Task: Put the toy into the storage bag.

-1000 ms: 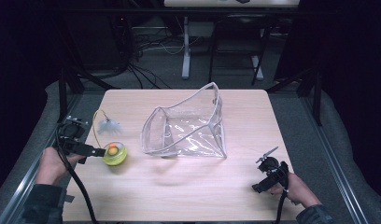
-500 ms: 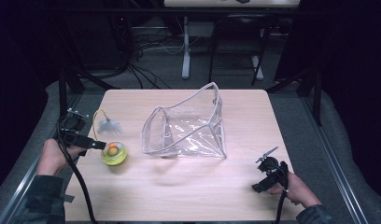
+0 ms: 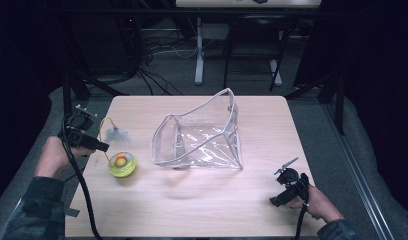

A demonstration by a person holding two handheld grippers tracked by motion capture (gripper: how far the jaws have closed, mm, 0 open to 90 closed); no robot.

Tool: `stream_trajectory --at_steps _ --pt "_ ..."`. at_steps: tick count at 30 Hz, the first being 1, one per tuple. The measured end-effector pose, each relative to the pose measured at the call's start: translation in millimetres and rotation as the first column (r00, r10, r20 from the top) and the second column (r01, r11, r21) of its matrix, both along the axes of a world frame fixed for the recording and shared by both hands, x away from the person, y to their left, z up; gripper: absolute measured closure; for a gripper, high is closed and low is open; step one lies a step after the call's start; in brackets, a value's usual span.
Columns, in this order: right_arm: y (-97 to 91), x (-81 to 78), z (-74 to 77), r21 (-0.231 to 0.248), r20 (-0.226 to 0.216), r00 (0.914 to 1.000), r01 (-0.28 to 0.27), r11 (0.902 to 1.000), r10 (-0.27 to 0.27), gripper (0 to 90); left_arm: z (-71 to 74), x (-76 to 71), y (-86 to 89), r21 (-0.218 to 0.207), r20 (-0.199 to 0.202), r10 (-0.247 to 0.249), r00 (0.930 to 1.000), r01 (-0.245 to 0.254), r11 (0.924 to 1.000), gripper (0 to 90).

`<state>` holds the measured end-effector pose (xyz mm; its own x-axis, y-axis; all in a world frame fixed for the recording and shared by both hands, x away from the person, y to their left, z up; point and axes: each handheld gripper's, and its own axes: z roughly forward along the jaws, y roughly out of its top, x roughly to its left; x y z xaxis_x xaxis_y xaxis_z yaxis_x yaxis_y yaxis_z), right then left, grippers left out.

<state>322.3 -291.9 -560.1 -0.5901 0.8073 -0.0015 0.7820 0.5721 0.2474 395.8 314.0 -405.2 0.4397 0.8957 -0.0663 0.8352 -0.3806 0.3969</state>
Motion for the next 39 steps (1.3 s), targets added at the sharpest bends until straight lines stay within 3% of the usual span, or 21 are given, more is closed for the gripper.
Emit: stream_trajectory --at_steps 8,15,26,39 --pt "-0.2 0.0 0.0 -0.002 0.001 1.0 -0.003 1.0 0.003 0.0 9.6 11.3 4.2 -0.015 -0.04 -0.015 0.9991 0.015 0.9998 58.6" --pt "-0.9 0.7 1.5 -0.017 -0.012 0.9998 -0.016 0.9997 0.016 0.0 12.8 18.5 0.5 -0.004 -0.058 -0.039 0.9976 0.038 0.9993 64.9" --pt "-0.5 -0.4 -0.2 -0.006 0.006 1.0 -0.003 1.0 0.003 0.0 11.9 21.8 -11.1 0.044 -0.068 -0.075 0.9949 0.078 0.996 79.8" --pt "-0.4 -0.6 -0.4 -0.001 0.008 1.0 0.0 1.0 0.0 0.0 15.6 20.0 -7.2 0.062 -0.07 -0.07 0.9951 0.074 0.9953 80.3"
